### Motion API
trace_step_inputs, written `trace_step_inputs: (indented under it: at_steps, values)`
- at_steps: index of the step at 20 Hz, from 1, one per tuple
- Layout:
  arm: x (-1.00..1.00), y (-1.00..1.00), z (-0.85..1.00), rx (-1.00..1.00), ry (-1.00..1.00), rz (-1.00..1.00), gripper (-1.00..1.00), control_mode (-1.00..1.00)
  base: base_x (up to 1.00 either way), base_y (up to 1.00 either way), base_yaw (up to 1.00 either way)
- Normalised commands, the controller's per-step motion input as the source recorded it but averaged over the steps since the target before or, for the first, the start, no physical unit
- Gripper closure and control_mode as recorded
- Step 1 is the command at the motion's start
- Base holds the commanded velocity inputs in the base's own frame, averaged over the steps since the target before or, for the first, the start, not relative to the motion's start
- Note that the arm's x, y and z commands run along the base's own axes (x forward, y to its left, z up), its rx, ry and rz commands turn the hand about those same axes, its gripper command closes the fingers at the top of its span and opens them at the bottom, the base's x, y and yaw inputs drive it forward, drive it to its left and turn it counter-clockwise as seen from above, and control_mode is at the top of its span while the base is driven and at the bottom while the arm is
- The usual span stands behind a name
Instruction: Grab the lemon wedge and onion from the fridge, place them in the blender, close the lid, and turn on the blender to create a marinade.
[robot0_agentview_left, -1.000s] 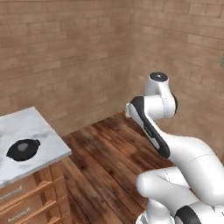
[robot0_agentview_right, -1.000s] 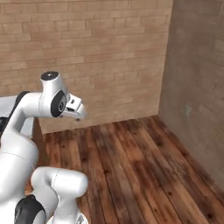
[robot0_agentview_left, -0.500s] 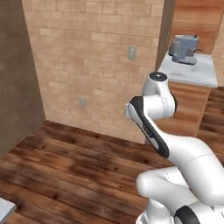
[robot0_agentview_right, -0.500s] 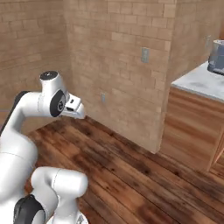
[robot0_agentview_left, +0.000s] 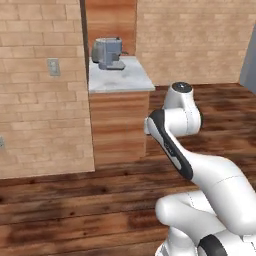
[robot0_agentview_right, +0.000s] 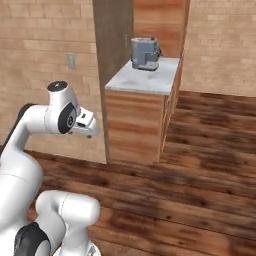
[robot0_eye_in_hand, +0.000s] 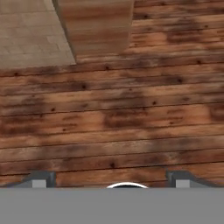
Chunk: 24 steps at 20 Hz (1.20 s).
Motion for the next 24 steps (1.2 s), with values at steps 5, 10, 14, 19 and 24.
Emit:
trace_step_inputs:
  at_steps: [5,10,14,19,24]
  values:
    - [0.0,0.0,0.0,0.0,0.0,0.0,-1.0,1.0,0.27,-0.44,-0.69]
    - [0.0,0.0,0.0,0.0,0.0,0.0,-1.0,1.0,0.42,-0.43,-0.65]
    - [0.0,0.0,0.0,0.0,0.0,0.0,-1.0,1.0,0.68,-0.35,-0.58]
    - [0.0,0.0,0.0,0.0,0.0,0.0,-1.0,1.0,0.89,-0.2,-0.52]
    - [0.0,0.0,0.0,0.0,0.0,0.0,-1.0,1.0,1.0,0.02,-0.42]
